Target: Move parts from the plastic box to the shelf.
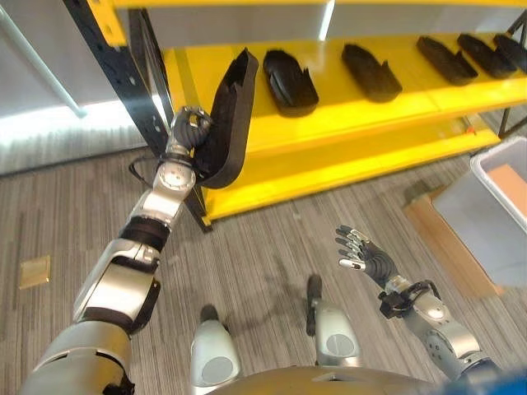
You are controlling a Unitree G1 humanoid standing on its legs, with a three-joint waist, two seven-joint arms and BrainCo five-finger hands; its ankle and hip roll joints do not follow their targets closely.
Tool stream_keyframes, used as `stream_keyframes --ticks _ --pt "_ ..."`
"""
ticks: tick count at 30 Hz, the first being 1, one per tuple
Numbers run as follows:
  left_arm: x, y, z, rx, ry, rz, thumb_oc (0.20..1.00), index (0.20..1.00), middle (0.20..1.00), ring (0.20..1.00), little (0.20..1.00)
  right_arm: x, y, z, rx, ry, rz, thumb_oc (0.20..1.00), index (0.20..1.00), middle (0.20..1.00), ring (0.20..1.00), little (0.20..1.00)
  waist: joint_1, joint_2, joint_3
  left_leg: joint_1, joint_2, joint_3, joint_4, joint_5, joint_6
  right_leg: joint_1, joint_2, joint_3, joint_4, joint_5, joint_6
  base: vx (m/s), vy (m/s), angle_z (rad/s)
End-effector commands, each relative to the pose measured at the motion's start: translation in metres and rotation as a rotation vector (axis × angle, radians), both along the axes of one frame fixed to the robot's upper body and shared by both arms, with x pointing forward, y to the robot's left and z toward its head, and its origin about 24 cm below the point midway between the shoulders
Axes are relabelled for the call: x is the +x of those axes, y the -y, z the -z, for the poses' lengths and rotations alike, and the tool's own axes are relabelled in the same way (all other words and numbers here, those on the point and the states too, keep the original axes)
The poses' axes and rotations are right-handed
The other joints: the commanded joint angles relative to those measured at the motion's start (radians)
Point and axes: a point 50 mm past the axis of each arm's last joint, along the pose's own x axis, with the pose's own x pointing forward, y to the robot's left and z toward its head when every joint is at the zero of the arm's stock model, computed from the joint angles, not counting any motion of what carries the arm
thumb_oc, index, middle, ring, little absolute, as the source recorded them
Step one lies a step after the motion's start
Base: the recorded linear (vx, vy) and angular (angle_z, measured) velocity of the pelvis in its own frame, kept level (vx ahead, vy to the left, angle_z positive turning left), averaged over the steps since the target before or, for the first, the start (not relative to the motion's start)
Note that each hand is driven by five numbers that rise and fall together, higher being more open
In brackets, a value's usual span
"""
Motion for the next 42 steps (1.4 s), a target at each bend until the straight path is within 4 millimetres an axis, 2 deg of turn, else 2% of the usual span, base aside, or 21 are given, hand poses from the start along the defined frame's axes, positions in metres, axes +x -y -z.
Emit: stream_keyframes --ticks 1,3,14,19,20,21,22,24,25,29,31,36,37,42 --pt "0.003 0.005 -0.050 0.023 0.201 -0.005 0.200 0.200 0.200 0.200 0.200 0.003 0.005 -0.019 0.018 0.101 -0.020 1.000 1.000 1.000 1.000 1.000 0.010 0.032 -0.041 0.014 -0.041 0.023 -0.007 -0.047 0.044 -0.033 -0.032 -0.002 0.075 0.009 -0.005 -0.06 -0.007 0.03" --pt "0.008 -0.001 -0.071 0.049 0.232 -0.052 0.200 0.200 0.200 0.200 0.200 -0.001 0.007 -0.018 0.012 0.095 -0.043 1.000 1.000 1.000 1.000 1.000 0.003 0.016 -0.019 -0.008 -0.035 0.020 0.004 -0.046 0.040 -0.054 -0.034 0.001 0.082 0.014 -0.007 -0.05 -0.022 -0.06" --pt "0.015 -0.015 -0.086 0.034 0.211 -0.138 0.200 0.200 0.200 0.200 0.200 -0.002 0.010 -0.025 0.015 0.113 -0.077 1.000 1.000 1.000 1.000 1.000 -0.007 -0.002 0.017 -0.051 -0.016 0.006 0.024 -0.031 0.023 -0.100 -0.027 0.003 0.121 -0.003 -0.013 -0.02 -0.032 0.00" --pt "0.016 -0.021 -0.105 -0.005 0.240 -0.170 0.200 0.200 0.200 0.200 0.200 -0.001 0.010 -0.029 0.022 0.126 -0.085 1.000 1.000 1.000 1.000 1.000 -0.012 -0.011 0.028 -0.082 -0.005 -0.005 0.032 -0.018 0.018 -0.133 -0.016 0.005 0.139 -0.008 -0.016 0.01 -0.040 0.01" --pt "0.016 -0.025 -0.111 -0.012 0.250 -0.185 0.200 0.200 0.200 0.200 0.200 -0.002 0.010 -0.029 0.025 0.124 -0.086 1.000 1.000 1.000 1.000 1.000 -0.012 -0.007 0.030 -0.077 0.006 -0.013 0.034 -0.039 0.009 -0.135 -0.007 0.007 0.153 -0.031 -0.007 0.01 -0.045 -0.04" --pt "0.015 -0.027 -0.113 -0.025 0.257 -0.194 0.200 0.200 0.200 0.200 0.200 -0.002 0.011 -0.030 0.024 0.127 -0.085 1.000 1.000 1.000 1.000 1.000 -0.014 -0.015 0.034 -0.094 0.002 -0.008 0.034 -0.014 0.015 -0.148 -0.012 0.004 0.149 -0.013 -0.017 0.08 -0.042 -0.05" --pt "0.016 -0.030 -0.113 -0.059 0.252 -0.202 0.200 0.200 0.200 0.200 0.200 -0.003 0.012 -0.029 0.028 0.121 -0.081 1.000 1.000 1.000 1.000 1.000 -0.013 -0.011 0.035 -0.086 0.011 -0.016 0.036 -0.036 0.006 -0.143 -0.004 0.007 0.160 -0.036 -0.008 0.01 -0.027 -0.04" --pt "0.015 -0.033 -0.115 -0.071 0.255 -0.210 0.200 0.200 0.200 0.200 0.200 -0.003 0.013 -0.030 0.028 0.121 -0.081 1.000 1.000 1.000 1.000 1.000 -0.014 -0.012 0.034 -0.091 0.014 -0.018 0.038 -0.037 0.005 -0.148 -0.004 0.007 0.163 -0.036 -0.008 0.04 -0.009 -0.01" --pt "0.013 -0.038 -0.125 -0.080 0.277 -0.232 0.200 0.200 0.200 0.200 0.200 -0.004 0.015 -0.030 0.028 0.119 -0.081 1.000 1.000 1.000 1.000 1.000 -0.016 -0.015 0.036 -0.103 0.018 -0.019 0.044 -0.036 0.003 -0.161 0.000 0.007 0.170 -0.038 -0.009 0.01 -0.033 -0.01" --pt "0.009 -0.050 -0.134 -0.069 0.286 -0.273 0.200 0.200 0.200 0.200 0.200 -0.006 0.019 -0.030 0.038 0.110 -0.065 1.000 1.000 1.000 1.000 1.000 -0.019 -0.016 0.036 -0.123 0.025 -0.021 0.054 -0.034 0.000 -0.182 0.004 0.006 0.182 -0.043 -0.010 0.01 -0.013 -0.03" --pt "0.003 -0.063 -0.142 -0.061 0.297 -0.321 0.200 0.200 0.200 0.200 0.200 -0.008 0.024 -0.029 0.042 0.097 -0.055 1.000 1.000 1.000 1.000 1.000 -0.022 -0.016 0.036 -0.144 0.028 -0.023 0.059 -0.033 -0.004 -0.199 0.005 0.008 0.192 -0.047 -0.011 0.00 0.000 0.00" --pt "-0.005 -0.077 -0.158 -0.027 0.324 -0.369 0.200 0.200 0.200 0.200 0.200 -0.010 0.032 -0.030 0.019 0.098 -0.045 1.000 1.000 1.000 1.000 1.000 -0.027 -0.011 0.033 -0.188 0.032 -0.029 0.074 -0.032 -0.008 -0.240 0.007 0.010 0.206 -0.051 -0.013 0.00 -0.001 0.03" --pt "-0.010 -0.084 -0.169 -0.021 0.347 -0.396 0.200 0.200 0.200 0.200 0.200 -0.010 0.034 -0.032 0.019 0.100 -0.049 1.000 1.000 1.000 1.000 1.000 -0.031 -0.010 0.032 -0.212 0.031 -0.030 0.083 -0.032 -0.008 -0.267 0.008 0.014 0.219 -0.052 -0.013 0.00 0.000 0.00" --pt "-0.016 -0.085 -0.184 -0.026 0.409 -0.414 0.200 0.200 0.200 0.200 0.200 -0.014 0.038 -0.033 0.031 0.100 -0.030 1.000 1.000 1.000 1.000 1.000 -0.038 -0.009 0.031 -0.255 0.033 -0.035 0.093 -0.027 -0.011 -0.302 0.006 0.014 0.225 -0.050 -0.014 0.00 -0.002 0.01"
